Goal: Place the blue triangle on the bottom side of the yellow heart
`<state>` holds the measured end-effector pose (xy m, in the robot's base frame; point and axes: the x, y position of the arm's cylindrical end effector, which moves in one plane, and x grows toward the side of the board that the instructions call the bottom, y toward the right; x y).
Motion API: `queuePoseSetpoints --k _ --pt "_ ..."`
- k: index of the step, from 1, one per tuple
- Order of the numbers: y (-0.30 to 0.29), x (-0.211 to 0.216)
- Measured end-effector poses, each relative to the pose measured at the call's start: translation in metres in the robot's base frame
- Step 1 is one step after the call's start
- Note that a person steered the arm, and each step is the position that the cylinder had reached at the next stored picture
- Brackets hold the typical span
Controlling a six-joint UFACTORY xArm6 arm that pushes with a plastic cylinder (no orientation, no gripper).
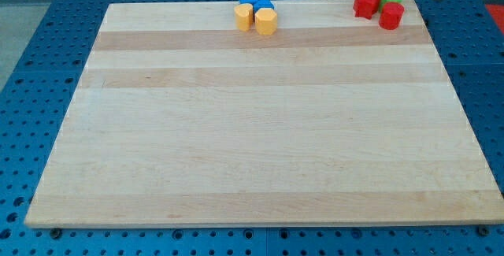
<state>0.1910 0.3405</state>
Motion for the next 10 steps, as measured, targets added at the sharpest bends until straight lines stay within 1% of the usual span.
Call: queuePoseSetpoints --k 1,2,3,4,5,8,9,10 --pt "-0.013 0.000" --pt "-0.105 0.000" --pt "-0.210 0.000" --pt "-0.295 0.009" --pt "-0.346 0.031" --pt "-0.417 0.112" --pt "-0.426 0.129" --pt "-0.429 0.136"
